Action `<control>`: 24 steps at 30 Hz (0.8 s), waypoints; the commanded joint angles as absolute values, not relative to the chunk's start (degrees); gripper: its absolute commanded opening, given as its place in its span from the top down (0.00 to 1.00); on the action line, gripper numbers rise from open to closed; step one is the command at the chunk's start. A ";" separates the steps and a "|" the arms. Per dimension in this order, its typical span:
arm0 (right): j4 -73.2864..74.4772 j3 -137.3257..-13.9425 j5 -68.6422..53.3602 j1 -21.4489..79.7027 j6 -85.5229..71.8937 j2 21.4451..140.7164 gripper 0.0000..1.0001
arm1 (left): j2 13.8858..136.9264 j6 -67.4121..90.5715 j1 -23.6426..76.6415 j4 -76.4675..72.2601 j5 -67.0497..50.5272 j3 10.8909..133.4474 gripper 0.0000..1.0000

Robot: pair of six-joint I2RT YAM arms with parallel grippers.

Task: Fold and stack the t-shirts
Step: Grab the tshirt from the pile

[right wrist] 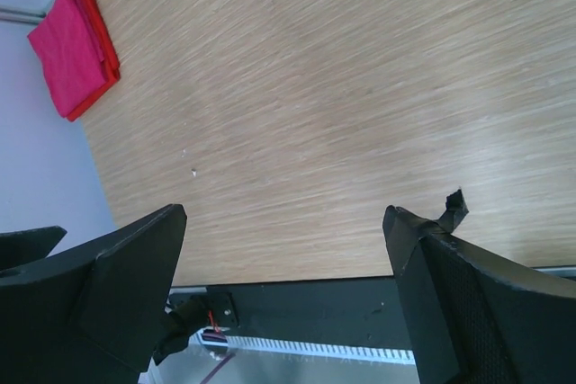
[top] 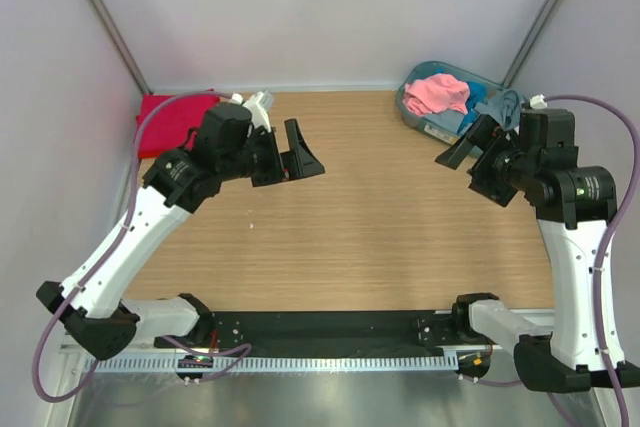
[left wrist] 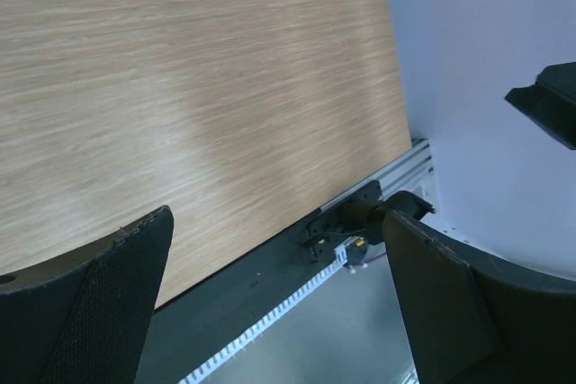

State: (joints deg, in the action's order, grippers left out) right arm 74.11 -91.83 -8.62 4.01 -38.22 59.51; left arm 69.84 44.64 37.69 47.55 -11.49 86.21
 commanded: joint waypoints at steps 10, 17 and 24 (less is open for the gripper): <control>61.98 -103.23 21.65 4.04 -31.82 85.84 0.00 | 75.06 41.57 35.16 50.98 -4.31 89.21 0.00; 57.05 -134.01 10.90 0.70 -30.85 117.48 0.04 | 78.13 42.63 33.22 54.57 -3.96 92.80 0.00; 45.98 -130.26 9.93 -2.20 -31.46 125.94 0.23 | 76.47 41.92 31.65 58.01 -0.44 90.97 0.00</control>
State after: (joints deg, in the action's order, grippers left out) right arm 52.56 -130.63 9.52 -1.58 -31.73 127.39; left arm 78.46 42.57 32.67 56.45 -2.42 90.96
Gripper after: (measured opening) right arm 0.784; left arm 0.996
